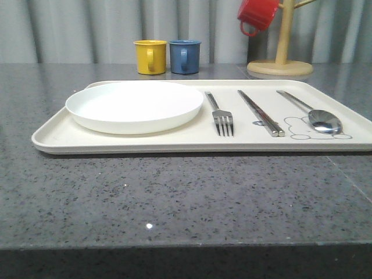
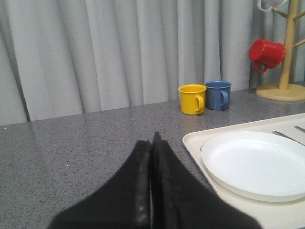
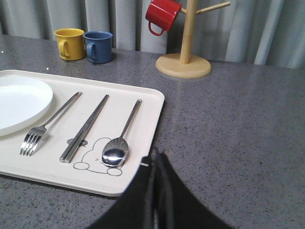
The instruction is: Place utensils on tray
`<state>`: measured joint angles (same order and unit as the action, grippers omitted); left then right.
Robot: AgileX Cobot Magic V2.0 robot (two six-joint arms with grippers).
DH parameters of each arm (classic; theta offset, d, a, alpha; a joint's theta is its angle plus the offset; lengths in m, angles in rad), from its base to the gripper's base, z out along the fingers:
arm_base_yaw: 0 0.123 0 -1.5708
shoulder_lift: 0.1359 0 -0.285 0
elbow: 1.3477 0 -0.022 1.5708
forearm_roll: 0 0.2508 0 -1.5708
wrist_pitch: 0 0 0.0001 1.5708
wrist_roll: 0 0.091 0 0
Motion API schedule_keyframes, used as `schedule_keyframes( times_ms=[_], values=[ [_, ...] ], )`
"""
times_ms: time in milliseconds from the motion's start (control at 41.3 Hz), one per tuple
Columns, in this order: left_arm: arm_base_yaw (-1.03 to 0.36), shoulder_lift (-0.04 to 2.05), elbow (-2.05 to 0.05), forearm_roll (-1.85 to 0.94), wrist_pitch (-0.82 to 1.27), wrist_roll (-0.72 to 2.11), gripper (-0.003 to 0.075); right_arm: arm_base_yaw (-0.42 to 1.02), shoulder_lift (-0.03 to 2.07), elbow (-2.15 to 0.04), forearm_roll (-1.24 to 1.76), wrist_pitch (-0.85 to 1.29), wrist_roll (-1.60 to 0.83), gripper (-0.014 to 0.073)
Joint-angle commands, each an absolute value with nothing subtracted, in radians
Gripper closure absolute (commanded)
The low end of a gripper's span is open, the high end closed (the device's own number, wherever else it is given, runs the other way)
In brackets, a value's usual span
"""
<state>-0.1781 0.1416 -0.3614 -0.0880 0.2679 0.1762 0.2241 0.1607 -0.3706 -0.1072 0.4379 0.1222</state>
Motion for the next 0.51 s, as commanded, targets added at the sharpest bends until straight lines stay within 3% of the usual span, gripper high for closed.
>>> schedule_keyframes(
  times_ms=[0, 485],
  values=[
    [-0.177, 0.153, -0.386, -0.092, 0.186, 0.169, 0.0739, 0.221, 0.170, -0.391, -0.122, 0.353, 0.115, 0.0706],
    [-0.177, 0.149, -0.369, -0.092, 0.163, 0.169, 0.0739, 0.221, 0.170, -0.391, -0.122, 0.353, 0.115, 0.0706]
  ],
)
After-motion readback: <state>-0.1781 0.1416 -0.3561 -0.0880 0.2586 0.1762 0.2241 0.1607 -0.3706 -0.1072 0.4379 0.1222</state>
